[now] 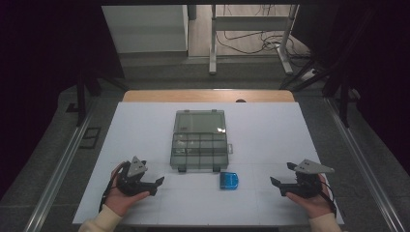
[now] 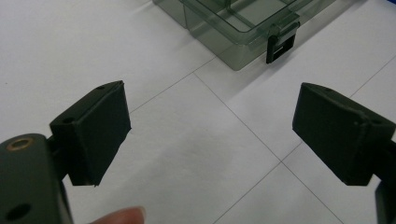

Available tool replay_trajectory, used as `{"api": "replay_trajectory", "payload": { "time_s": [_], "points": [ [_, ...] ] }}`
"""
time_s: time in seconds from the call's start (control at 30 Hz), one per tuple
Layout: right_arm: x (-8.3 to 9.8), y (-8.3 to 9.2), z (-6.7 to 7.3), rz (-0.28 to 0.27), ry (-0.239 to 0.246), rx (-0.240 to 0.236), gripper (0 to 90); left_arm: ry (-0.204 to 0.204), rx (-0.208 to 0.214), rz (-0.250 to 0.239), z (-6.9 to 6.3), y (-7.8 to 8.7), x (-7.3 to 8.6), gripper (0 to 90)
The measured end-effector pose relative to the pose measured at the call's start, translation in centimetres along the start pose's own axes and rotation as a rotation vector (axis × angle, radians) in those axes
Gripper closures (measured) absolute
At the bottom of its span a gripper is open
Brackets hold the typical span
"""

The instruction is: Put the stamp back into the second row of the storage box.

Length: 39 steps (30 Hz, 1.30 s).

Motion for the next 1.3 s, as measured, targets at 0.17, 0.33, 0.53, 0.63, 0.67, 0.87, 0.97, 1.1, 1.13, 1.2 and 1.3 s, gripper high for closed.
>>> {"api": "replay_trajectory", "payload": {
  "time_s": [0.17,0.33,0.53,0.63,0.67,0.87,0.97,1.1,1.13,1.2,1.3],
  "points": [
    [-0.1,-0.1,-0.1,-0.001,-0.008,-0.004,14.3,0.005,-0.001,0.004,0.0,0.1,0.1,11.6],
    [-0.3,-0.6,-0.2,0.001,0.000,-0.007,14.3,0.014,-0.011,0.005,0.1,0.1,0.1,11.6],
    [-0.2,-0.7,-0.3,0.011,-0.001,0.001,14.6,0.016,-0.017,0.001,0.2,0.2,0.1,11.7],
    [-0.2,-0.8,-0.3,0.013,0.001,-0.001,14.7,0.015,-0.016,-0.004,0.2,0.3,0.1,11.7],
    [-0.3,-0.9,-0.2,0.015,0.003,-0.004,14.7,0.014,-0.016,-0.004,0.2,0.3,0.1,11.7],
    [-0.7,-1.0,0.2,0.018,0.024,-0.026,15.4,0.007,-0.011,-0.002,0.2,0.2,0.1,11.6],
    [-1.1,-0.9,0.4,0.013,0.027,-0.036,15.4,0.007,-0.017,-0.007,0.1,0.4,0.1,11.6],
    [-1.8,-1.0,0.8,0.007,0.039,-0.056,15.4,0.007,-0.020,-0.008,0.1,0.5,0.1,11.6],
    [-2.1,-1.0,1.0,0.010,0.041,-0.065,15.4,0.011,-0.019,-0.011,0.1,0.5,0.1,11.6],
    [-2.5,-1.0,1.4,0.015,0.055,-0.079,15.3,0.007,-0.017,-0.007,0.1,0.5,0.1,11.6],
    [-3.0,-1.0,1.9,0.023,0.085,-0.099,15.3,-0.006,-0.012,0.002,0.0,0.3,0.1,11.6]
  ]
}}
Point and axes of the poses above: each handheld gripper's, and its own axes: y roughly backward along the jaws, x roughly out of its underside, z roughly to its left, the point moved 4 cm from there along -y, roughly forward along the jaws
